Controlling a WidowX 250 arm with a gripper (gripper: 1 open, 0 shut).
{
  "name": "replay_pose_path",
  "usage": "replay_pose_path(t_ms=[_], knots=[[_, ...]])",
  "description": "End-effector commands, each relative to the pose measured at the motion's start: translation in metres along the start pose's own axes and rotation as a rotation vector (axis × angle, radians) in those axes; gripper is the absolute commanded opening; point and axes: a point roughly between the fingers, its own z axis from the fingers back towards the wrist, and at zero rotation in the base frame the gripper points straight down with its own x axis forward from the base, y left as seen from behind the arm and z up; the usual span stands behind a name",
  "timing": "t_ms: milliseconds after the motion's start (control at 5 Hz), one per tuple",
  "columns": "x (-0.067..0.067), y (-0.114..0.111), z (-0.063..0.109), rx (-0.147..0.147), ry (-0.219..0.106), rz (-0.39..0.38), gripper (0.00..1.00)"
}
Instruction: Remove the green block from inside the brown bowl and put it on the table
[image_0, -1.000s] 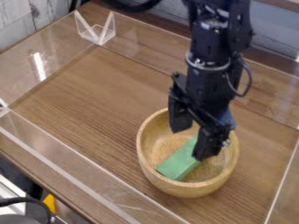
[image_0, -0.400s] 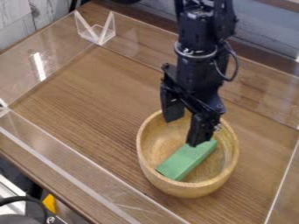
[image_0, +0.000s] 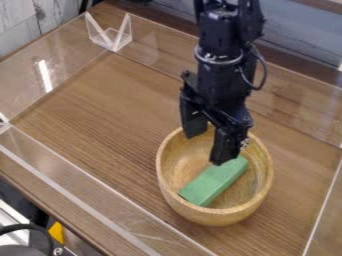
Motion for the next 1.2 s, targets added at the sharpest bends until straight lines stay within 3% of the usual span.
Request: replay_pose_path(t_ms=[0,200,600,800,1000], knots=[[0.001,-0.006,0.003,0.01,-0.042,0.003,1.0],[-0.005,-0.001,-0.009,0.012,-0.032,-0.034,1.0],[0.007,-0.02,-0.039,0.013,-0.012,-0.024,1.0],[0.006,-0.025,-0.046,0.018,0.0,-0.043,1.0],[0.006,-0.03,-0.046,0.016,0.006,-0.06,0.0]])
